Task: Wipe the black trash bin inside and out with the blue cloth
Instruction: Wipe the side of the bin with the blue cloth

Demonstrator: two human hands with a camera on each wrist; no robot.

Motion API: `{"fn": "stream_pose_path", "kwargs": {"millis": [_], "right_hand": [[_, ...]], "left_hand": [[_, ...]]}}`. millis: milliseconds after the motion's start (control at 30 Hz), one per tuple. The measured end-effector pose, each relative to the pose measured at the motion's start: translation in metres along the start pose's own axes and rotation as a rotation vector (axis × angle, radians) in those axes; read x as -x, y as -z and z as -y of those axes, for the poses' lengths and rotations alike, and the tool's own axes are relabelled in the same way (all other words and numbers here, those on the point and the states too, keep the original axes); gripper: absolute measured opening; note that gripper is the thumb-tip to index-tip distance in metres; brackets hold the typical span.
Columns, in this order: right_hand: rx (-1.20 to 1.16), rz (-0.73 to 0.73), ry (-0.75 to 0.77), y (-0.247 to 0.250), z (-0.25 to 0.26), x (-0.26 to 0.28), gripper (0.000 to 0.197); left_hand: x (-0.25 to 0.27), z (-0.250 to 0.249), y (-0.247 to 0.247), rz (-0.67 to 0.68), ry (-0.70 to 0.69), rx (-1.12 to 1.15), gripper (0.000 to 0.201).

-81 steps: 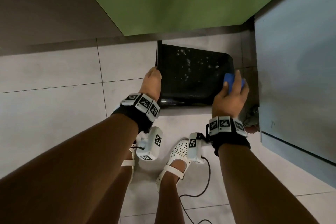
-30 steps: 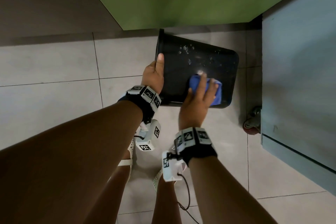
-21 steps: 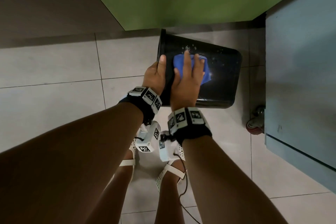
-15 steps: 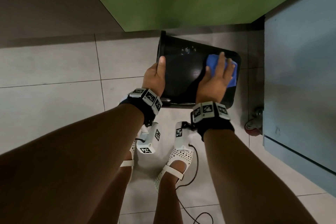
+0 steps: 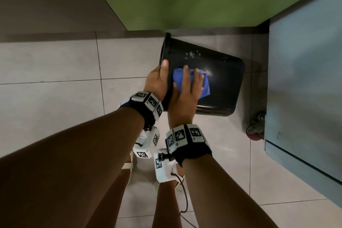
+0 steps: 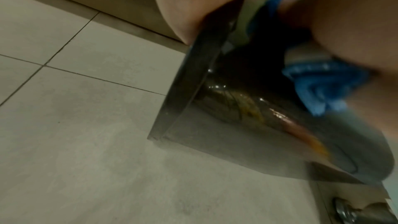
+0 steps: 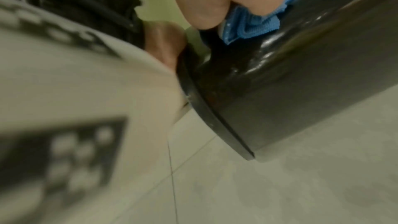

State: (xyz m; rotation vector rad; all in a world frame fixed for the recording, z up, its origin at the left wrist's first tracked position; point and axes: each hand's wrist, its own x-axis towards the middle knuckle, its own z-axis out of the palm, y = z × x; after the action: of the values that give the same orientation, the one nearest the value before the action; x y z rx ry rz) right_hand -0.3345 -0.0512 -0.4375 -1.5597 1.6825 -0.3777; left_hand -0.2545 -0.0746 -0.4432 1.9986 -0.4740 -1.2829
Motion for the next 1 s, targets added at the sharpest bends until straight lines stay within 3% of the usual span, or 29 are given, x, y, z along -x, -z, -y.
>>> {"fn": "stream_pose_path", "kwargs": {"millis": [167, 267, 400, 500, 600, 700, 767, 833, 900, 1000], "right_hand": [[0.077, 0.077, 0.083, 0.008, 0.015, -0.037, 0.049], [0.155, 0.006, -0.004, 0.025, 0.001, -0.057, 0.051], [0.121, -0.209, -0.203, 0.056, -0.035, -0.063, 0.050], [0.091, -0.248, -0.293, 0.064, -0.055, -0.052, 0.049], [0.085, -0.262, -0.257, 0.061, -0.059, -0.048, 0.047], [0.082, -0.275, -0.236, 0.061, -0.060, -0.051, 0.047], [0.080, -0.283, -0.204, 0.060, -0.065, -0.049, 0.047], [0.084, -0.265, -0.159, 0.058, -0.070, -0.045, 0.047], [0.086, -0.262, -0.132, 0.058, -0.072, -0.044, 0.047], [0.070, -0.309, -0.121, 0.057, -0.070, -0.041, 0.045]], "left_hand": [[0.001, -0.002, 0.003, -0.002, -0.067, -0.014, 0.044], [0.002, 0.000, 0.002, -0.002, -0.070, -0.048, 0.049], [0.002, -0.001, 0.002, -0.007, -0.046, -0.083, 0.053], [0.007, 0.000, 0.001, 0.010, -0.050, -0.071, 0.051], [0.008, -0.010, 0.004, 0.102, 0.073, 0.058, 0.050], [-0.016, -0.034, 0.008, 0.137, 0.232, 0.338, 0.027], [-0.027, -0.058, 0.013, 0.167, 0.325, 0.366, 0.030], [-0.037, -0.069, 0.013, 0.212, 0.355, 0.144, 0.040], [-0.033, -0.078, 0.011, 0.159, 0.348, -0.116, 0.057], [-0.027, -0.076, 0.010, 0.036, 0.315, -0.189, 0.054]]}}
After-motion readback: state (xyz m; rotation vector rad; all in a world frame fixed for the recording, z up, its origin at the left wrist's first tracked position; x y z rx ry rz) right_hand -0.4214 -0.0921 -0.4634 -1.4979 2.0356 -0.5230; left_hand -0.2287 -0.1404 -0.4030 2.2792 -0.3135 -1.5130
